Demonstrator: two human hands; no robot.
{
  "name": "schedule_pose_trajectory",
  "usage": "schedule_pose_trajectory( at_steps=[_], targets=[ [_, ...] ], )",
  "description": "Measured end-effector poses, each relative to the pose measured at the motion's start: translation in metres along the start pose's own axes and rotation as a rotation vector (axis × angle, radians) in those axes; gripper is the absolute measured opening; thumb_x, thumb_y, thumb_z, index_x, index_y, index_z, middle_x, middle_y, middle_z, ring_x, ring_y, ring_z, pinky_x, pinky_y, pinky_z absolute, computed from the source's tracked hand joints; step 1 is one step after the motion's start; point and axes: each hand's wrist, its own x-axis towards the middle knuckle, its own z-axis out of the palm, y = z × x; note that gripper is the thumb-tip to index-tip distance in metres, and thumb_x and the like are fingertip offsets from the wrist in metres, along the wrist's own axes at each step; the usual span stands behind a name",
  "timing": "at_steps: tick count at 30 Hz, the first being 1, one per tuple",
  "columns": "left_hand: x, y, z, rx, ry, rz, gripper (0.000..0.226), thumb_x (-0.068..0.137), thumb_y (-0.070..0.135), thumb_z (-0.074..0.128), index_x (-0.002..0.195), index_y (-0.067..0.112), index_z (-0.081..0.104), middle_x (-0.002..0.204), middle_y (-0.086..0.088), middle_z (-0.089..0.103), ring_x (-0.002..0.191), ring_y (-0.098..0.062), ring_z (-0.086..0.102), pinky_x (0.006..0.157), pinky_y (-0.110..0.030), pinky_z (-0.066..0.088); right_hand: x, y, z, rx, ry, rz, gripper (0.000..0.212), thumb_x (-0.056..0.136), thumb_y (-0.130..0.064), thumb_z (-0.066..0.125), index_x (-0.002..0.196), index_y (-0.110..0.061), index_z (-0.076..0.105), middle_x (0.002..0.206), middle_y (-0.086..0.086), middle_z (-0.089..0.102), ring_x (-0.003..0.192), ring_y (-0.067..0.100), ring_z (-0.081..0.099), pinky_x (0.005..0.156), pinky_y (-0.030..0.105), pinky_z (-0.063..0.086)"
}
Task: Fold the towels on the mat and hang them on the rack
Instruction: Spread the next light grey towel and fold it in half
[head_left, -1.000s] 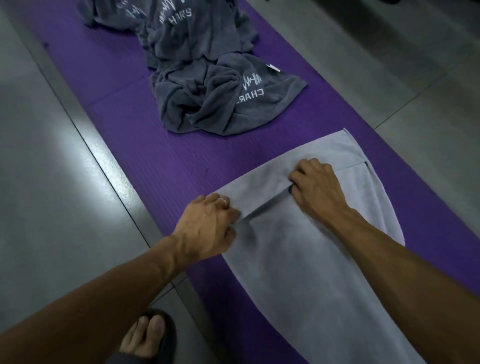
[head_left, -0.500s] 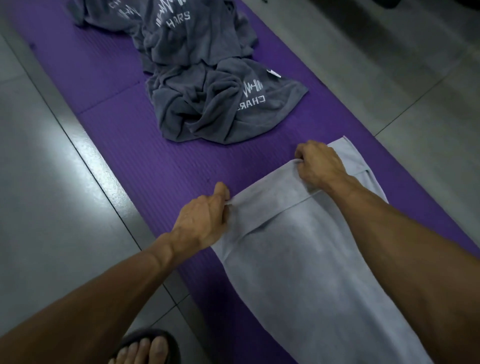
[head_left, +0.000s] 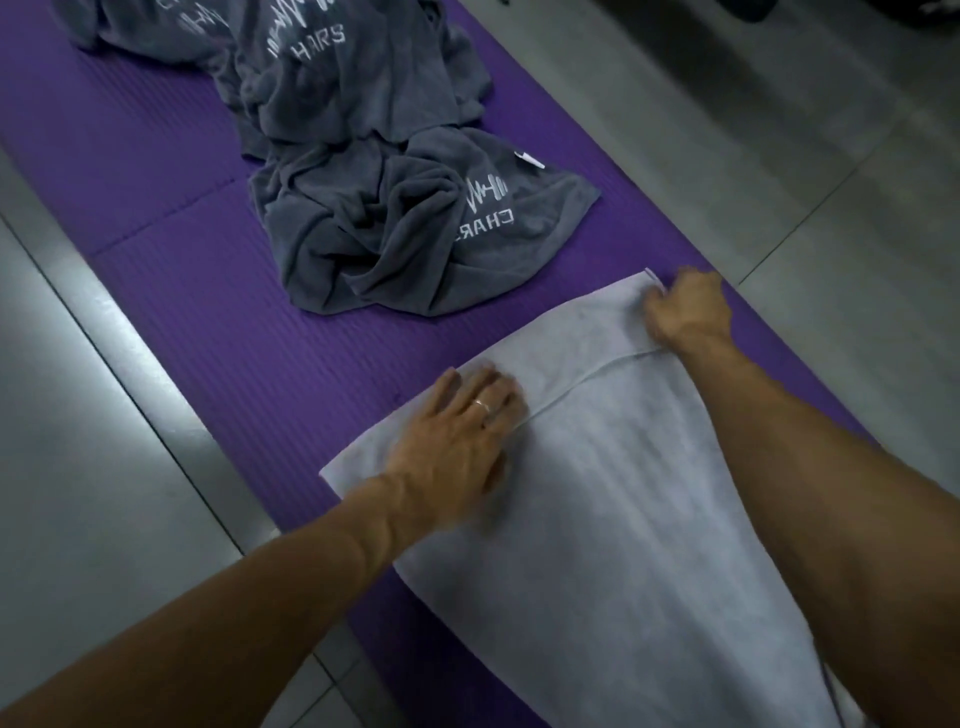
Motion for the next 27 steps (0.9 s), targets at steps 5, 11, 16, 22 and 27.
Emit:
schedule_pose_trajectory(
  at_steps=[5,11,16,22,27],
  targets=[
    [-0.002,-0.002,0.023,0.037,-0.122,0.039,0.071,0.095,0.052,0.02,0.154,0.016,0.007,0.162,-0.007,0.003,0.149,-0.027,-0.005,0.117,-0.047,-0.01,0.029,0.003,-0.002,0.104,-0.046,0.084,0.008,0.076,-0.014,0.061,0.083,-0.013,0.064,0.108,0.015,0.068,0.105,0.032,0.062,0.091,0.034,0.05],
    [0.004,-0.004,0.023,0.025,-0.05,0.102,0.066,0.087,0.051,0.041,0.139,0.011,0.047,0.146,-0.013,0.043,0.14,-0.034,0.034,0.114,-0.057,0.026,0.033,0.002,0.004,0.324,-0.026,-0.031,0.037,0.086,-0.016,0.064,0.123,-0.014,0.061,0.122,0.007,0.063,0.117,0.023,0.057,0.099,0.026,0.042],
    [0.048,0.024,0.016,0.0,0.015,0.218,0.057,0.082,0.042,0.042,0.123,0.008,0.061,0.131,-0.015,0.057,0.128,-0.036,0.048,0.108,-0.057,0.032,-0.018,0.082,-0.027,0.188,0.032,-0.088,0.039,0.088,-0.018,0.061,0.127,-0.012,0.058,0.122,0.01,0.064,0.115,0.026,0.058,0.104,0.03,0.04],
    [0.109,0.124,0.032,-0.027,-0.022,0.513,0.058,0.084,0.044,0.035,0.124,0.012,0.063,0.129,-0.011,0.06,0.125,-0.033,0.052,0.106,-0.052,0.037,-0.102,0.218,-0.057,0.061,-0.152,0.165,0.027,0.089,-0.027,0.065,0.112,-0.015,0.067,0.1,0.0,0.069,0.091,0.015,0.061,0.083,0.016,0.04],
    [0.127,0.213,0.051,-0.035,-0.072,0.696,0.059,0.096,0.042,0.032,0.148,0.014,0.036,0.152,-0.007,0.038,0.142,-0.028,0.029,0.117,-0.047,0.017,-0.179,0.28,-0.047,0.045,-0.268,0.154,0.047,0.076,-0.04,0.078,0.116,-0.019,0.063,0.113,0.0,0.057,0.1,0.015,0.057,0.094,0.025,0.042]
  ],
)
